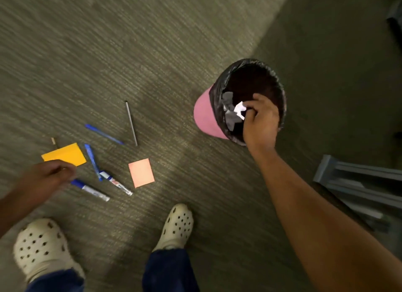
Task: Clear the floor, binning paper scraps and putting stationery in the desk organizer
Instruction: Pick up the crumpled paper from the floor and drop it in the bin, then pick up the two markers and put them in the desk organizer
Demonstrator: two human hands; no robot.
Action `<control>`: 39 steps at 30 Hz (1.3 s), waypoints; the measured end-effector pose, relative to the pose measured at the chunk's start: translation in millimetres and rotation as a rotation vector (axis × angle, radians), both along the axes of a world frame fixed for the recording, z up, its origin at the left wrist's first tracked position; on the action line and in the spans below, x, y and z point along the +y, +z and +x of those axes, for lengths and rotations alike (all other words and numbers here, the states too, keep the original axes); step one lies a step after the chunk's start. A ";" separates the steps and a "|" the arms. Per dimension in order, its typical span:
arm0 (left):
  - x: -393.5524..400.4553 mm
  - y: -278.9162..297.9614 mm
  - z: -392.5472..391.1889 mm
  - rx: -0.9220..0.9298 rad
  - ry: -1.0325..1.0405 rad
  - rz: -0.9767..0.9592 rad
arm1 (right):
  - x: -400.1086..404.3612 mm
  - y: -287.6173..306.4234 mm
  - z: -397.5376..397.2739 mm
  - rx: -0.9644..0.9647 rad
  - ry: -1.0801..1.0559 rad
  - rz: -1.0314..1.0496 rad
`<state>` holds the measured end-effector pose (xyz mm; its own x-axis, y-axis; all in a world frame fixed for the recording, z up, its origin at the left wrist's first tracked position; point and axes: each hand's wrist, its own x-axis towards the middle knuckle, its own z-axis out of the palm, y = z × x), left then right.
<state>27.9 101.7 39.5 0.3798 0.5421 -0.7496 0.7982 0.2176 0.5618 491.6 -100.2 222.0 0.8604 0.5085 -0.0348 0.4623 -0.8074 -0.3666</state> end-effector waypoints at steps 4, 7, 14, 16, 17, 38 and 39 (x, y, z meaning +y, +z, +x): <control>-11.9 9.5 15.5 0.033 0.067 -0.064 | 14.0 -30.2 -60.2 -0.151 0.250 0.175; -24.0 3.8 26.9 0.045 0.048 -0.089 | 18.3 -69.3 -130.6 0.114 0.383 0.176; -40.3 -36.1 2.0 0.066 0.108 -0.076 | -2.1 -193.8 -271.1 0.796 0.547 -0.414; -44.0 -53.6 -10.3 0.096 0.143 -0.098 | -0.5 -222.9 -299.3 0.794 0.563 -0.471; -46.5 -62.8 -15.5 0.121 0.168 -0.114 | 3.0 -235.2 -309.5 0.779 0.543 -0.473; -93.4 6.4 11.4 0.159 0.489 -0.186 | 23.0 -117.5 -297.7 1.116 -0.035 -0.091; -91.7 28.4 15.3 0.125 0.441 -0.183 | 22.3 -97.5 -297.7 1.144 -0.063 -0.053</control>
<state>43.2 10.0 67.9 0.0452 0.4860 -0.8728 0.6664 0.6362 0.3887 193.9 -77.9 124.5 0.3345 0.4401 -0.8334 -0.1616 -0.8444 -0.5107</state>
